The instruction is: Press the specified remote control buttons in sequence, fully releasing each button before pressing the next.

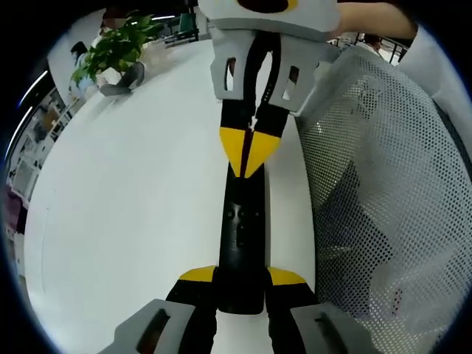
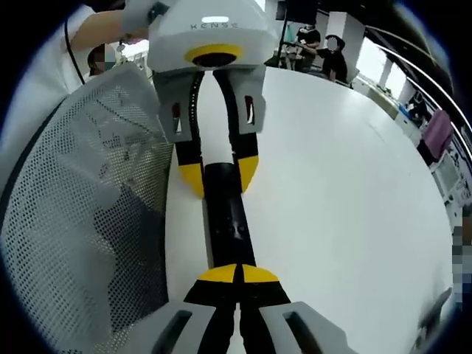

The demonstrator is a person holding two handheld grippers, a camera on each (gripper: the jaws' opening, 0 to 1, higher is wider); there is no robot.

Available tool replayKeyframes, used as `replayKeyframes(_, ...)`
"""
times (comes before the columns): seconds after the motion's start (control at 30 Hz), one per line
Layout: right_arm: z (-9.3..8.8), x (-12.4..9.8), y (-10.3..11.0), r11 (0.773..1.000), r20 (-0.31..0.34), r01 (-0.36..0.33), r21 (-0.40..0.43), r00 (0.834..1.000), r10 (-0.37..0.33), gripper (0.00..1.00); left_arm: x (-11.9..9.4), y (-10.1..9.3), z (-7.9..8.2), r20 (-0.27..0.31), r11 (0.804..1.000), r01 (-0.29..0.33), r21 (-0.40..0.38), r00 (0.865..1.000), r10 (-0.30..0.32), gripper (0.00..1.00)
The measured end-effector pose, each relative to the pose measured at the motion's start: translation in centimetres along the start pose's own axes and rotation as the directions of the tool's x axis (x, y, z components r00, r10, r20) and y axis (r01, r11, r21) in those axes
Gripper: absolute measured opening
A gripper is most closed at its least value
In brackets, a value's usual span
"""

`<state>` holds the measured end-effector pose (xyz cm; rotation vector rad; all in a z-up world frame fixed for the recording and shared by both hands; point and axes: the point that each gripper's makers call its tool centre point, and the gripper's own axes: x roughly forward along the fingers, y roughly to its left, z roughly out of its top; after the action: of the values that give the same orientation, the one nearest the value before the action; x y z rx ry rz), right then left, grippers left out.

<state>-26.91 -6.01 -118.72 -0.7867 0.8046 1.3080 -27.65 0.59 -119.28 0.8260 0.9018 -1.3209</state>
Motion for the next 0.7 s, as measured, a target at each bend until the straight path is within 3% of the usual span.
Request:
replayKeyframes(0.13, 0.14, 0.11, 0.12, 0.997, -0.033, 0.012, -0.076, 0.999, -0.014, 0.00, 0.00, 0.01, -0.03, -0.004, 1.000, 0.001, 0.003, 1.000, -0.001, 0.24)
replayKeyframes(0.27, 0.25, 0.10, 0.06, 0.997, -0.043, 0.008, -0.078, 0.999, -0.011, 0.00, -0.01, 0.03, -0.05, -0.007, 1.000, 0.002, 0.009, 1.000, -0.002, 0.24)
replayKeyframes(0.37, 0.39, 0.18, -0.06, 1.000, -0.022, 0.014, -0.009, 1.000, -0.014, 0.00, -0.01, 0.06, -0.07, -0.007, 1.000, 0.003, 0.010, 1.000, -0.003, 0.24)
replayKeyframes(0.57, 0.44, 0.14, -0.07, 0.999, 0.002, 0.035, 0.024, 0.999, -0.035, 0.00, -0.01, 0.09, -0.12, -0.012, 1.000, 0.003, 0.014, 1.000, -0.002, 0.24)
replayKeyframes(0.7, 0.63, -0.03, -0.13, 0.990, 0.064, 0.038, 0.133, 0.997, -0.047, 0.00, -0.05, 0.09, -0.14, -0.006, 1.000, 0.002, 0.009, 1.000, -0.002, 0.24)
